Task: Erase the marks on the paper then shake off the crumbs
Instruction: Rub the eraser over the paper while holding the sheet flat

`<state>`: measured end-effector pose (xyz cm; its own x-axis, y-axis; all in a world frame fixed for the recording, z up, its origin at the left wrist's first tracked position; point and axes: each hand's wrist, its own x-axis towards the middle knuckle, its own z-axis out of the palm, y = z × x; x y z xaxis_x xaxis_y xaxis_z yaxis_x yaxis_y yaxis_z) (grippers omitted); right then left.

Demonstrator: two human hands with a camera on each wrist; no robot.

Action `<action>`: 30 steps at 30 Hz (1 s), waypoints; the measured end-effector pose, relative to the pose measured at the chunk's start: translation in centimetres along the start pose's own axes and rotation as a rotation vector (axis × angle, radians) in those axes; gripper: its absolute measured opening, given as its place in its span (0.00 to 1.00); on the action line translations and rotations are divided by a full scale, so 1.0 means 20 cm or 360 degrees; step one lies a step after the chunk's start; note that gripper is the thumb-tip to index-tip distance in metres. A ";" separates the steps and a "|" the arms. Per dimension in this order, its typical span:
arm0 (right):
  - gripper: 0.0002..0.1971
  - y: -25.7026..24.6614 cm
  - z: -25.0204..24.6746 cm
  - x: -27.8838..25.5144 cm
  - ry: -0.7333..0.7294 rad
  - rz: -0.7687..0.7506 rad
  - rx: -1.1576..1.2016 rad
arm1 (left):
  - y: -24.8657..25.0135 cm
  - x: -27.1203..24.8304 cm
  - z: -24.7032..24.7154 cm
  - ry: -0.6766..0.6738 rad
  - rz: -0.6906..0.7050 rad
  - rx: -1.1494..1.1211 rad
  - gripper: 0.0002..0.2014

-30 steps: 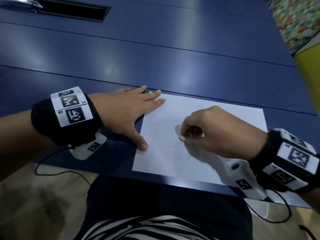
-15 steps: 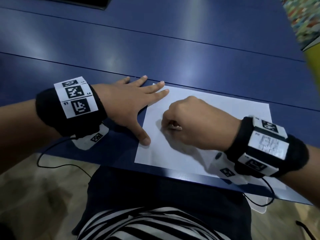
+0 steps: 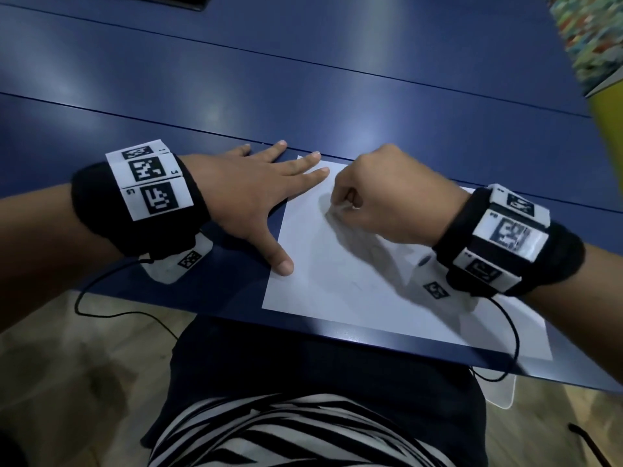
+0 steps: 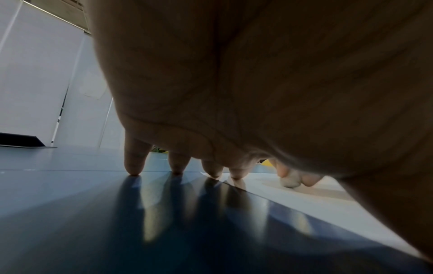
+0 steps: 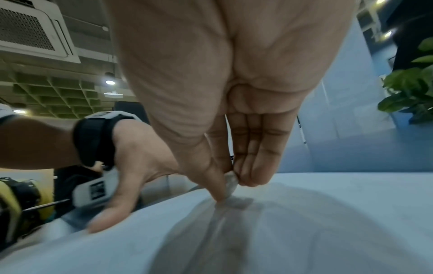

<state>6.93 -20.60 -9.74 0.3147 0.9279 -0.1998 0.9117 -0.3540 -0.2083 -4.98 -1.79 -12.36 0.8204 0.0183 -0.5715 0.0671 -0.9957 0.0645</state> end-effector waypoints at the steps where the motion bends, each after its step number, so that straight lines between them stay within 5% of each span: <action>1: 0.07 0.01 0.01 0.00 0.0027 -0.0005 -0.0012 | 0.00 0.00 0.00 -0.0004 0.0000 0.0002 0.75; 6: 0.11 -0.10 0.05 -0.09 -0.0196 -0.0155 -0.0006 | 0.00 0.00 0.00 -0.0013 -0.0007 0.0020 0.75; 11: 0.08 -0.01 0.03 -0.05 0.0000 -0.0013 -0.0022 | 0.00 0.00 0.00 -0.0005 0.0000 0.0029 0.75; 15: 0.13 -0.14 0.07 -0.11 -0.0183 -0.0203 -0.0059 | 0.00 0.00 0.00 -0.0012 -0.0004 0.0030 0.75; 20: 0.09 -0.02 0.02 -0.05 -0.0014 0.0060 -0.0042 | 0.01 0.00 0.00 -0.0015 -0.0004 0.0058 0.75; 24: 0.10 -0.12 0.08 -0.11 -0.0142 -0.0172 -0.0082 | 0.01 0.00 -0.01 -0.0013 -0.0008 0.0054 0.75; 30: 0.07 -0.03 0.05 -0.09 -0.0015 -0.0019 -0.0001 | 0.01 0.00 -0.01 -0.0021 -0.0011 0.0071 0.76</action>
<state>5.47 -22.14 -10.19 0.3016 0.9309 -0.2062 0.9155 -0.3431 -0.2101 -4.89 -1.99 -12.12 0.8125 0.0242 -0.5824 0.0472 -0.9986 0.0242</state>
